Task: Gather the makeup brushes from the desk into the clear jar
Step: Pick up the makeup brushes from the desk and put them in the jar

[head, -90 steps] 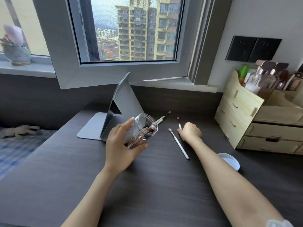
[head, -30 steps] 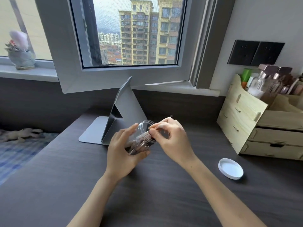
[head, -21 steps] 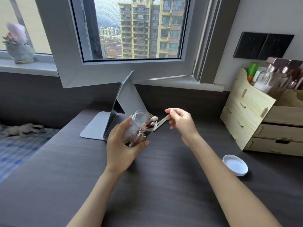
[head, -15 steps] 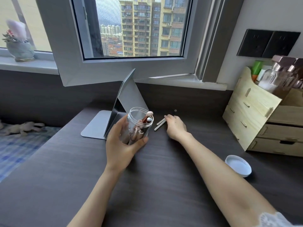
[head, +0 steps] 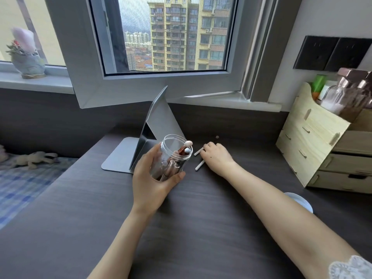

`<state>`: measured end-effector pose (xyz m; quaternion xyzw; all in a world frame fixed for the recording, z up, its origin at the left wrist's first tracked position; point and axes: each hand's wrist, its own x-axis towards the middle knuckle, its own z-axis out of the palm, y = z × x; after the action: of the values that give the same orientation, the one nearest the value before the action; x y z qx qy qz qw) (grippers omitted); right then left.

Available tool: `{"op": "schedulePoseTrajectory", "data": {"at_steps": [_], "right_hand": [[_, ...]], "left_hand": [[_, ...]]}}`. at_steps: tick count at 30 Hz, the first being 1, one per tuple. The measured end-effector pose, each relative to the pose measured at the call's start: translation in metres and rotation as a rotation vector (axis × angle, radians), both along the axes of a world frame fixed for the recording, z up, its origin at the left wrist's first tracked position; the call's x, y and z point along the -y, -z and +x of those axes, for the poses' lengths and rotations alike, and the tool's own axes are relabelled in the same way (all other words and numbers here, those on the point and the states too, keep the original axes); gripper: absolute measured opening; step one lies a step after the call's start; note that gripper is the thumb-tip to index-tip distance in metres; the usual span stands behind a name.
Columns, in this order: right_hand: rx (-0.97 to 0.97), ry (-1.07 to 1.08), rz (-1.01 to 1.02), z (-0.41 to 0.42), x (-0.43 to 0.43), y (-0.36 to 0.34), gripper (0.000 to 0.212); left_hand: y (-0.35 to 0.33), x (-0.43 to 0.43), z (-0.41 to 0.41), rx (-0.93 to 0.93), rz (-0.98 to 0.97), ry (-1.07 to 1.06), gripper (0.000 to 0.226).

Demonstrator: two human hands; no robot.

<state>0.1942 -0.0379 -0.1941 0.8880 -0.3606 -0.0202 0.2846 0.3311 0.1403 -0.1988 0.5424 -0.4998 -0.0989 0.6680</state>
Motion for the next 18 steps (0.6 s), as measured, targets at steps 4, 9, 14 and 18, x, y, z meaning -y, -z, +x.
{"op": "schedulePoseTrajectory", "data": {"at_steps": [4,9,14,18], "right_hand": [[-0.072,-0.078,-0.017,-0.025,-0.014,0.004,0.009],[0.181,-0.027,0.121,-0.070,-0.052,-0.009,0.005],[0.948,-0.084,0.227,-0.106,-0.102,-0.061,0.016],[0.843,-0.231,0.222,-0.104,-0.137,-0.096,0.020]], "left_hand": [[0.001,0.000,0.000,0.035,0.001,-0.015,0.077],[0.001,0.000,-0.003,0.124,-0.028,-0.034,0.072],[0.002,-0.002,-0.003,0.265,-0.032,-0.017,0.075],[-0.002,-0.007,-0.009,0.523,-0.004,-0.041,0.074]]}}
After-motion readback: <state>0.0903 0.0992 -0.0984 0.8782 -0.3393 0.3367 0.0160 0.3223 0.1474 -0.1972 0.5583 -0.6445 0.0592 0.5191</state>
